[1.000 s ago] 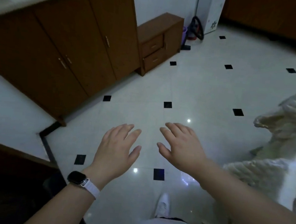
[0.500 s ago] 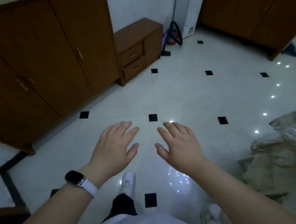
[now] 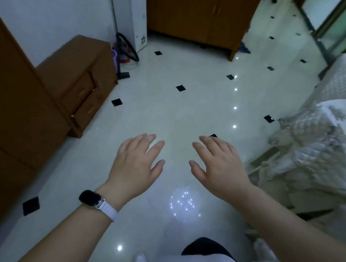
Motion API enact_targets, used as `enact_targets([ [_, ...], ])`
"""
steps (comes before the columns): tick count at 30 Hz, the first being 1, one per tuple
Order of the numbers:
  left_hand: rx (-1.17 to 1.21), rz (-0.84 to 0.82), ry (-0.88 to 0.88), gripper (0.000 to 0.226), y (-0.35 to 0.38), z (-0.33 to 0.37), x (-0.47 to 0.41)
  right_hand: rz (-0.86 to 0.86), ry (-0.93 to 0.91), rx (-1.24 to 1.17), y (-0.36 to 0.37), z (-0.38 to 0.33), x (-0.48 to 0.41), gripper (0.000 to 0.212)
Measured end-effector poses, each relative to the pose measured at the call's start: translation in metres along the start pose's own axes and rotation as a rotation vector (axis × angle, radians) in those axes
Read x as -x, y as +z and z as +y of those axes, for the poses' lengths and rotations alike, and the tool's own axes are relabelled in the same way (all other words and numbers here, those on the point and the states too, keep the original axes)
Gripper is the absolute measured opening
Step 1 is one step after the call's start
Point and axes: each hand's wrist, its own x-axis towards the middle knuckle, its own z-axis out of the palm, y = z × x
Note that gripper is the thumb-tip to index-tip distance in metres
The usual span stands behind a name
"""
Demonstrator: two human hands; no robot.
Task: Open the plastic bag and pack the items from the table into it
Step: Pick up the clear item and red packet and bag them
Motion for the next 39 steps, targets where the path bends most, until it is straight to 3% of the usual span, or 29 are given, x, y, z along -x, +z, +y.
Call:
enact_targets([
  [8,0.024,-0.068,0.213,0.046,0.058,0.002,-0.136,0.020,0.179,0.031,0.029,0.080,-0.051,0.048],
  [18,-0.021,-0.069,0.400,0.043,0.126,0.059,-0.337,0.099,0.302,-0.002,0.055,0.261,-0.131,0.048],
  [26,0.024,-0.018,0.565,0.042,0.180,0.110,-0.475,0.080,0.435,0.084,0.049,0.385,-0.167,0.049],
  [39,0.196,-0.112,0.773,0.046,0.302,0.117,-0.697,-0.021,0.689,0.236,0.105,0.521,-0.269,0.050],
])
